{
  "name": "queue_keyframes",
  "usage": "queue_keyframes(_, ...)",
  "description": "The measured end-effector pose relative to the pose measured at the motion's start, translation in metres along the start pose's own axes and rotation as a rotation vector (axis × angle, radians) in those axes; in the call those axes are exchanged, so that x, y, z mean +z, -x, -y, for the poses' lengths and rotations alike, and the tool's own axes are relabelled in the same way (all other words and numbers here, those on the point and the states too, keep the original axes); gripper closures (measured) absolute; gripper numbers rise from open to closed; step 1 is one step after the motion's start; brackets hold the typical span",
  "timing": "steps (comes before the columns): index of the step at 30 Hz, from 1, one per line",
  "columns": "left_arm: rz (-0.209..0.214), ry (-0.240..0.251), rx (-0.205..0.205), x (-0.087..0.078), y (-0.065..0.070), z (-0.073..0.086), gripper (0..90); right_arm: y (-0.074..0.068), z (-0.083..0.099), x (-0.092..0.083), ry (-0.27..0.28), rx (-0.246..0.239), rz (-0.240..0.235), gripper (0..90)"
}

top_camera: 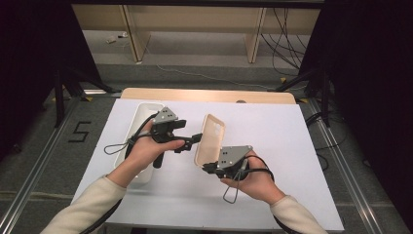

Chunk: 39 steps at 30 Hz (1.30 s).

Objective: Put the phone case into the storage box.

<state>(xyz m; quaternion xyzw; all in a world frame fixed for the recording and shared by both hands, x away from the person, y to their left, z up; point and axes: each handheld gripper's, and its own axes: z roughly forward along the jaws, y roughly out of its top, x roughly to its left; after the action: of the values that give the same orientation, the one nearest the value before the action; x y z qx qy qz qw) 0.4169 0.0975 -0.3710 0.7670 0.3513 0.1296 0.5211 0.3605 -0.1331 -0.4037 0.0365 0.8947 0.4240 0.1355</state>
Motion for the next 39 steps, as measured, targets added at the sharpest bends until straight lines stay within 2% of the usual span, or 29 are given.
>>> queue_keyframes(4, 0.009, -0.017, -0.022, 0.009, -0.002, -0.006, 23.8, 0.0, -0.001, 0.0, 0.002, -0.006, 0.0, 88.2)
queue_keyframes(7, 0.025, -0.024, -0.065, 0.015, -0.006, -0.009, 25.4, -0.001, -0.001, 0.0, -0.001, -0.004, 0.004, 88.3)
queue_keyframes(9, 0.018, -0.029, -0.076, 0.019, -0.009, -0.011, 26.5, -0.001, -0.001, 0.001, 0.0, -0.009, 0.005, 88.3)
queue_keyframes(16, -0.002, -0.041, -0.073, 0.027, -0.012, -0.016, 29.5, -0.003, -0.004, 0.001, -0.001, -0.02, 0.001, 88.3)
queue_keyframes(19, -0.01, -0.061, -0.074, 0.029, -0.011, -0.017, 32.3, -0.004, -0.004, 0.002, -0.006, -0.027, -0.002, 88.3)
queue_keyframes(21, 0.002, -0.071, -0.084, 0.031, -0.01, -0.017, 33.8, -0.004, -0.005, 0.002, -0.007, -0.033, 0.006, 88.3)
queue_keyframes(33, -0.031, -0.112, -0.119, 0.039, -0.01, -0.022, 48.3, -0.009, -0.007, 0.006, -0.034, -0.072, 0.01, 88.3)
queue_keyframes(34, -0.03, -0.123, -0.106, 0.039, -0.011, -0.023, 49.2, -0.01, -0.007, 0.007, -0.036, -0.069, 0.006, 88.3)
queue_keyframes(35, -0.039, -0.108, -0.123, 0.04, -0.01, -0.023, 50.3, -0.01, -0.007, 0.007, -0.039, -0.073, 0.004, 88.4)
queue_keyframes(39, -0.044, -0.13, -0.116, 0.04, -0.01, -0.025, 55.2, -0.011, -0.008, 0.008, -0.044, -0.087, 0.008, 88.3)
